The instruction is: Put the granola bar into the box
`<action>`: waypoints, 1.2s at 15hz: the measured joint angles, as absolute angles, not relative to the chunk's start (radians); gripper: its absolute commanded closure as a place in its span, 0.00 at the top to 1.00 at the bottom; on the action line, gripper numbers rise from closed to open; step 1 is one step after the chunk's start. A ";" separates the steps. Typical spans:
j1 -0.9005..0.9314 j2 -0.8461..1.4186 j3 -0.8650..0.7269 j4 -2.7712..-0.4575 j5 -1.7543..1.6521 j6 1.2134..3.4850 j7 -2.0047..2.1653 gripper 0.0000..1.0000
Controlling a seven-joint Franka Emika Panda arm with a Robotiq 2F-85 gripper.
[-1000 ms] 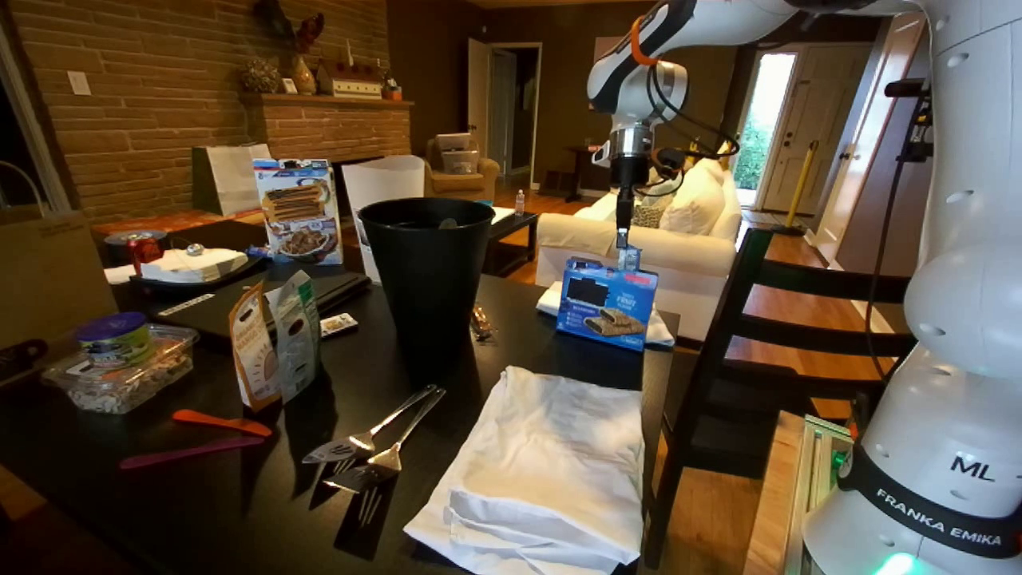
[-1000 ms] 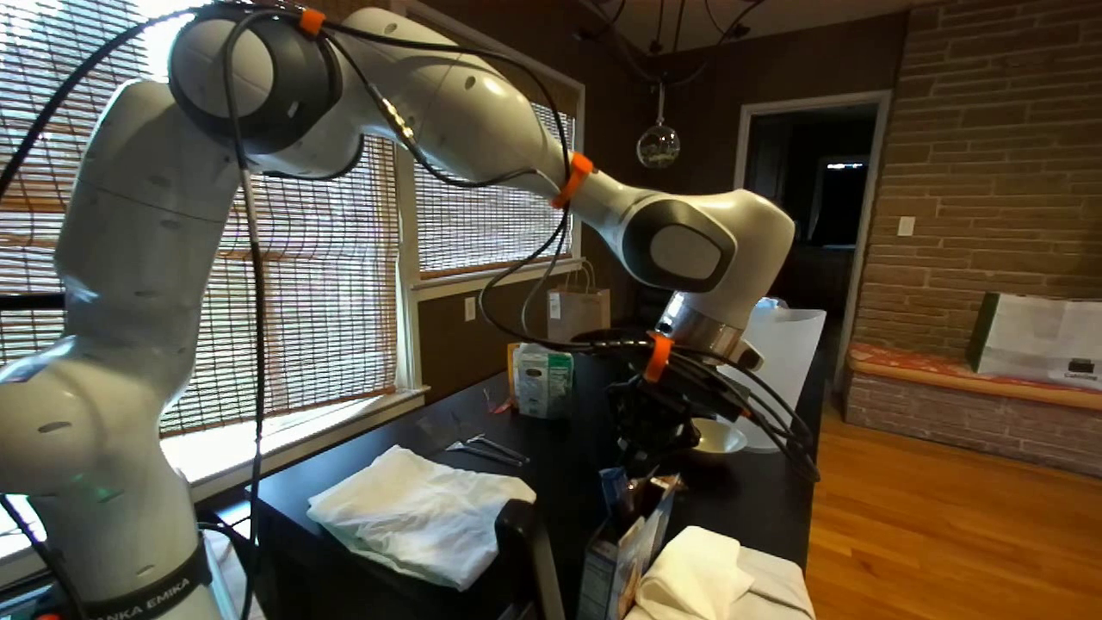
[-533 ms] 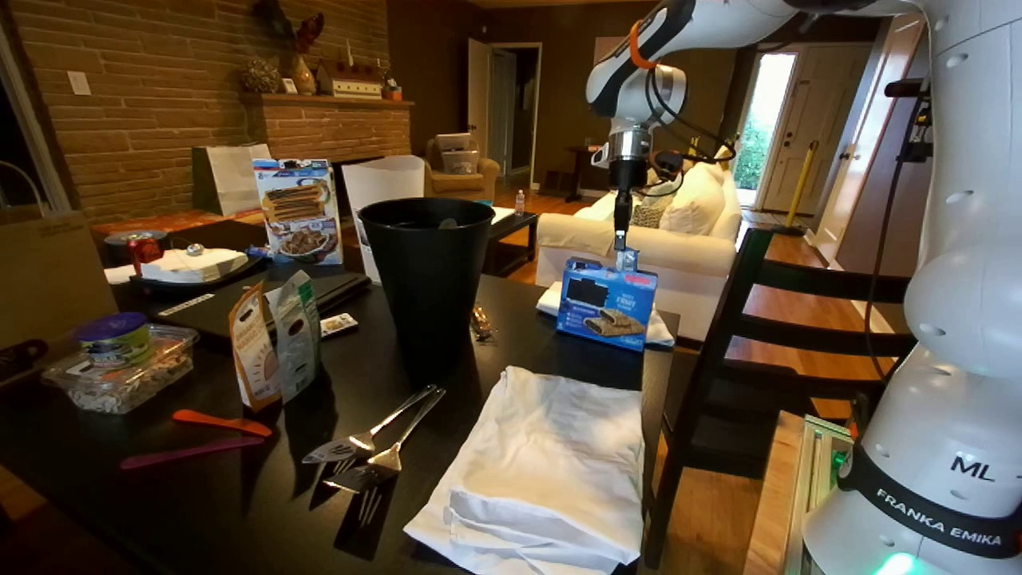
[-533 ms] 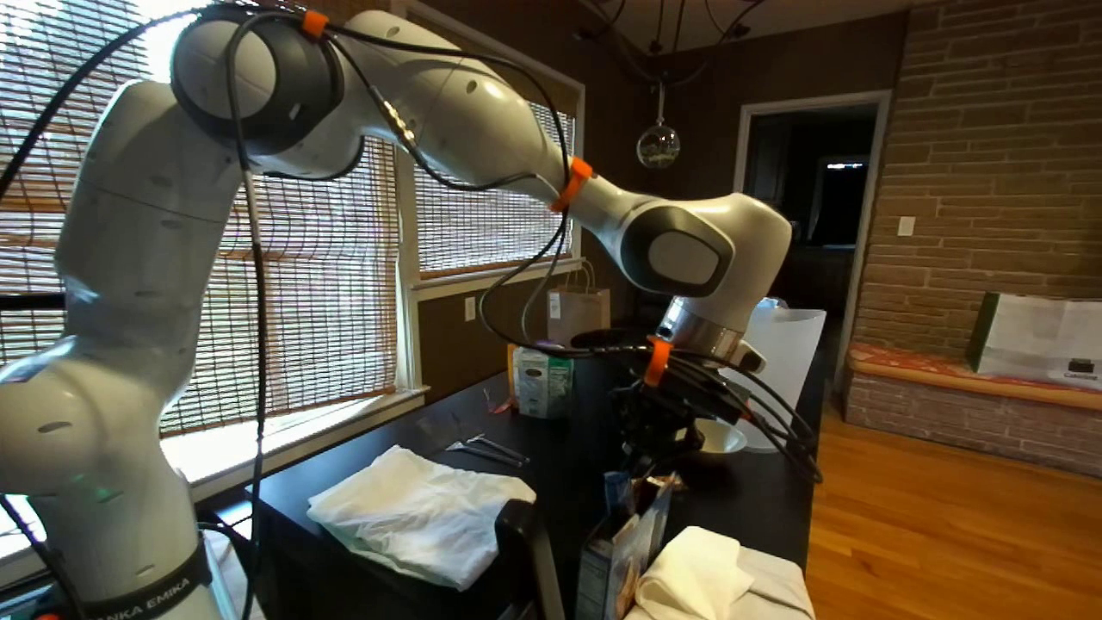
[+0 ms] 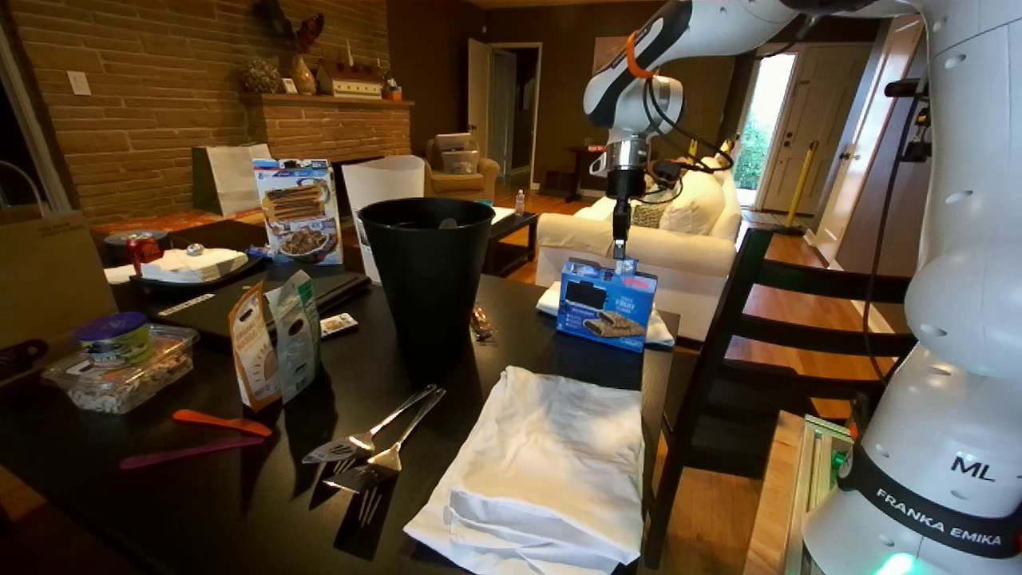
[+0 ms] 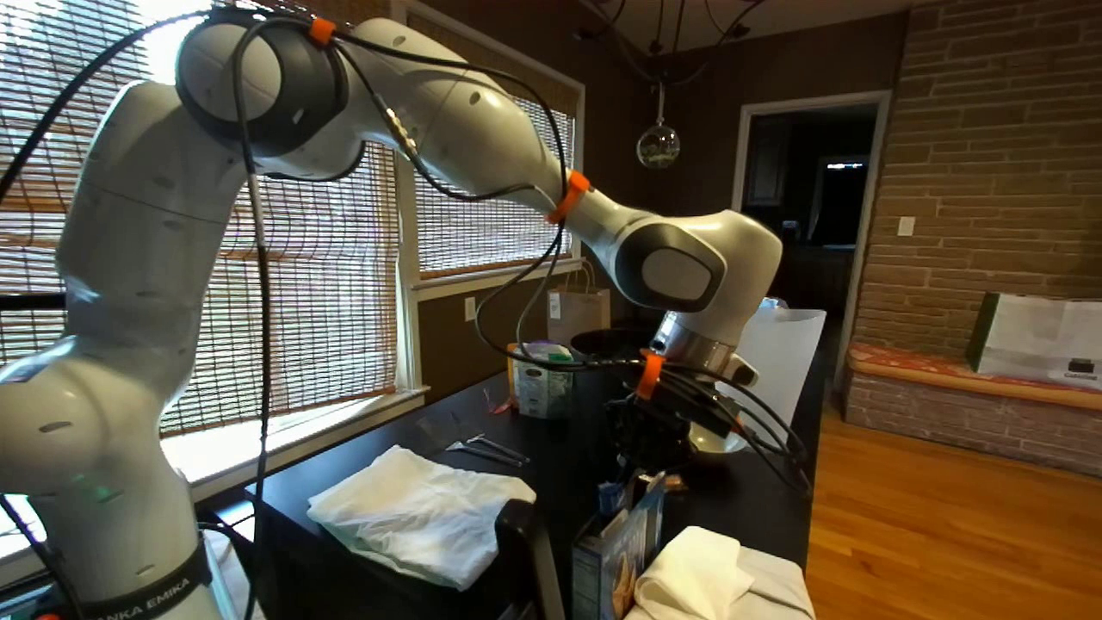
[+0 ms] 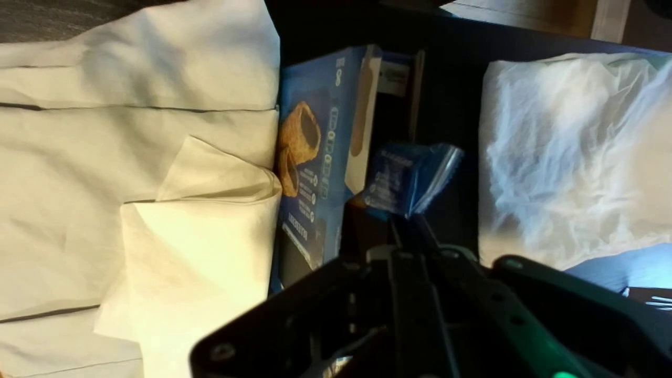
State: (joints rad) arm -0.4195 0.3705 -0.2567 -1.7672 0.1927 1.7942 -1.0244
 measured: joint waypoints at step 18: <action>-0.408 0.374 -0.247 -1.811 0.132 1.872 -0.982 0.00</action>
